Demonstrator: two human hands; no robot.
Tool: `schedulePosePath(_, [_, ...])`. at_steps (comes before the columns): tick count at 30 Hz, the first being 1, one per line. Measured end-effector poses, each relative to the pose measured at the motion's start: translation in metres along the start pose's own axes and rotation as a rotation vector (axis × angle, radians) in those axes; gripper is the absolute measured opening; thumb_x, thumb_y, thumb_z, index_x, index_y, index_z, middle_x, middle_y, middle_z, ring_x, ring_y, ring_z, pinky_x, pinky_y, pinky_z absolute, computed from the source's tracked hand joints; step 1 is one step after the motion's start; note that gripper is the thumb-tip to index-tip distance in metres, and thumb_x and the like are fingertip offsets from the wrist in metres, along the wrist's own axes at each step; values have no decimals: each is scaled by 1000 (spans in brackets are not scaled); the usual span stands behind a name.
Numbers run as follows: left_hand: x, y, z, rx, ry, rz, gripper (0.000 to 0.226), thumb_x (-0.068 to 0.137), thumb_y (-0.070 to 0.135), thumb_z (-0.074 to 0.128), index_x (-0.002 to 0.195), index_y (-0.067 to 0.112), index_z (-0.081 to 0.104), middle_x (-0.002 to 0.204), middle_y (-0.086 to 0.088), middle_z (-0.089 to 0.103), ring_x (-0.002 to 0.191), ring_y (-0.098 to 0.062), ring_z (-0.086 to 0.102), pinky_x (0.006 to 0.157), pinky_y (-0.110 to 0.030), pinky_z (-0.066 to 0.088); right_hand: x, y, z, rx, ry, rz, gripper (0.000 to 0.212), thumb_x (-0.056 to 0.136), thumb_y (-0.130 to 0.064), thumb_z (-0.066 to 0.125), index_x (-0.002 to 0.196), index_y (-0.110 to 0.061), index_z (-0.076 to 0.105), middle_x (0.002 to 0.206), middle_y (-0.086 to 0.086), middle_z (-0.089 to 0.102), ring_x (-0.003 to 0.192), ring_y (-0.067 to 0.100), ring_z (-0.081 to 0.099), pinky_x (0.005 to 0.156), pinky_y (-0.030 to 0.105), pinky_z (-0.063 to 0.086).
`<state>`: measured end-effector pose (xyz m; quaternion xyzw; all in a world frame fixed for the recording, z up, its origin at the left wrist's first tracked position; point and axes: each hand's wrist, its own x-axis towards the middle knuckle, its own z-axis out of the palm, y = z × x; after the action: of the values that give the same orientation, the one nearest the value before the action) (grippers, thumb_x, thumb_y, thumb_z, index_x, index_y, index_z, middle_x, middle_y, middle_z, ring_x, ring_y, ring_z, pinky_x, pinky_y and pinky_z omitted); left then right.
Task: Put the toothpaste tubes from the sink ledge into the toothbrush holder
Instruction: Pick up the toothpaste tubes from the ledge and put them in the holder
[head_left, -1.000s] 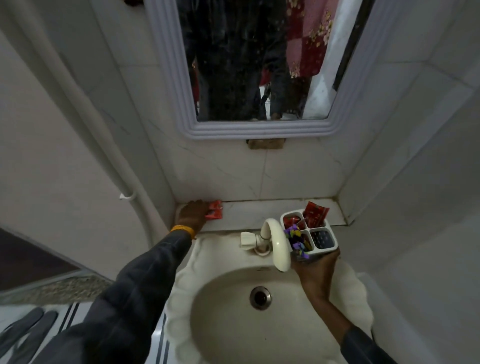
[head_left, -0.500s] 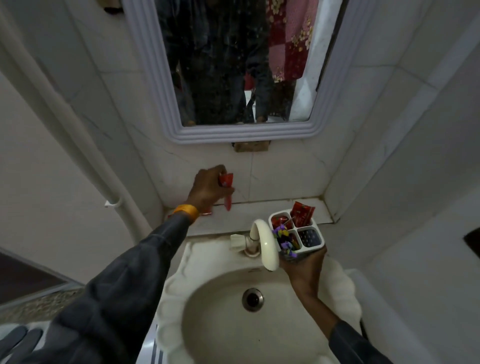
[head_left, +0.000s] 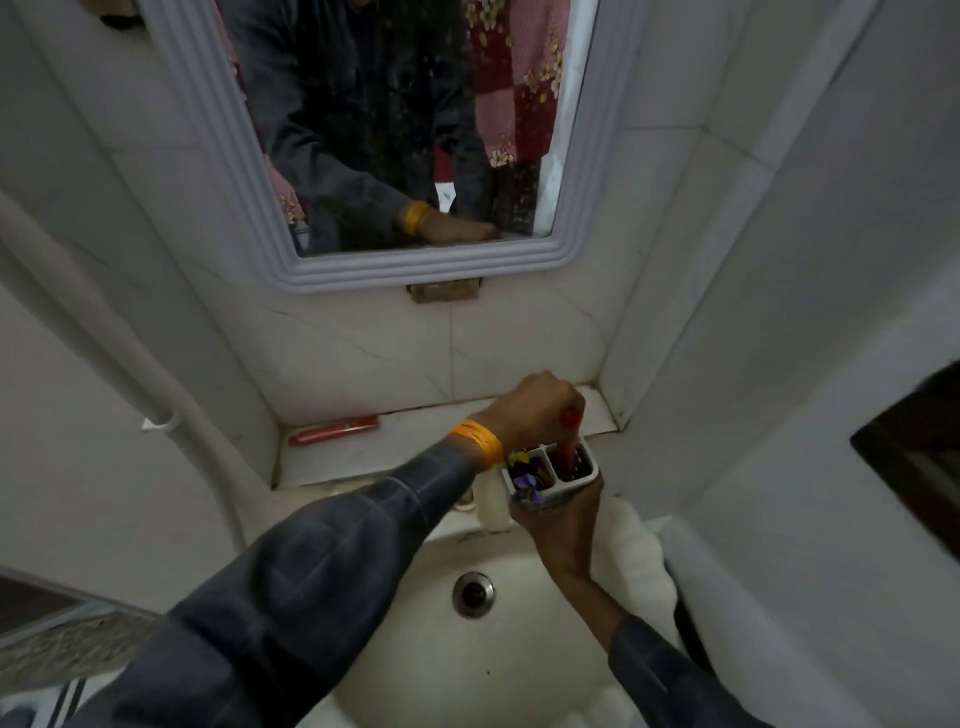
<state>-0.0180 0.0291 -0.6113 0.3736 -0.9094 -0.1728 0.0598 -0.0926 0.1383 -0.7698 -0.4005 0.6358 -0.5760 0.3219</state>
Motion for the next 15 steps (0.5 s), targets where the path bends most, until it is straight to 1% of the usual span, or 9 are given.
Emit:
schedulePosePath(3, [0, 1, 28, 58, -133, -20, 24, 81, 25, 75, 98, 9, 74, 102, -14, 72, 93, -30, 68, 76, -31, 51, 0, -2, 1, -74, 6, -19, 106, 57, -4, 103, 148, 0, 50, 144, 12, 65, 134, 20, 66, 102, 2, 47])
schedulePosePath(5, [0, 1, 38, 54, -172, -20, 27, 81, 25, 76, 101, 7, 74, 102, -14, 73, 91, -30, 70, 73, -28, 50, -3, -1, 1, -115, 17, -27, 108, 58, -10, 104, 150, 0, 48, 146, 13, 63, 137, 22, 62, 106, 0, 42])
schedulePosePath(6, [2, 0, 40, 49, -183, -20, 27, 81, 26, 77, 101, 8, 75, 101, -14, 73, 90, -29, 70, 73, -28, 50, -4, 0, 1, -131, 19, -30, 109, 59, -11, 104, 151, 0, 46, 147, 13, 62, 139, 23, 61, 109, 2, 42])
schedulePosePath(7, [3, -1, 41, 41, -195, -16, 26, 81, 27, 77, 100, 9, 76, 101, -13, 74, 90, -28, 70, 73, -27, 50, -5, 0, 0, -147, 16, -34, 110, 59, -12, 104, 151, 1, 46, 148, 14, 61, 140, 24, 60, 113, 6, 43])
schedulePosePath(9, [5, -3, 41, 21, -223, -1, 24, 83, 26, 75, 104, 12, 76, 103, -11, 75, 92, -27, 71, 77, -28, 54, -5, 2, -1, -170, 6, -45, 108, 60, -13, 104, 151, 2, 46, 148, 15, 61, 140, 27, 60, 119, 22, 48])
schedulePosePath(10, [4, -5, 42, 10, -236, 9, 24, 85, 25, 73, 105, 13, 77, 103, -10, 76, 92, -27, 72, 80, -30, 57, -5, 2, -2, -170, 6, -47, 107, 61, -12, 104, 151, 2, 47, 147, 15, 61, 140, 27, 61, 119, 25, 49])
schedulePosePath(13, [0, -7, 41, -4, -254, 13, 22, 86, 26, 72, 103, 14, 78, 100, -9, 76, 90, -26, 71, 80, -32, 57, -3, -1, 0, -141, 5, -51, 104, 62, -8, 102, 150, 0, 48, 146, 14, 62, 138, 27, 62, 114, 12, 47])
schedulePosePath(14, [-2, -9, 37, -26, -250, 8, 21, 86, 25, 73, 103, 14, 78, 99, -9, 76, 88, -24, 70, 79, -30, 55, -1, -1, 0, -122, 6, -53, 103, 60, -7, 102, 149, 0, 49, 145, 14, 63, 137, 26, 64, 112, 13, 50])
schedulePosePath(15, [-6, -13, 30, -72, -232, 5, 20, 85, 25, 73, 100, 14, 79, 99, -7, 77, 84, -20, 68, 76, -27, 53, 0, -1, 0, -100, 7, -50, 103, 59, -4, 102, 148, 0, 50, 143, 14, 65, 135, 26, 65, 111, 19, 53])
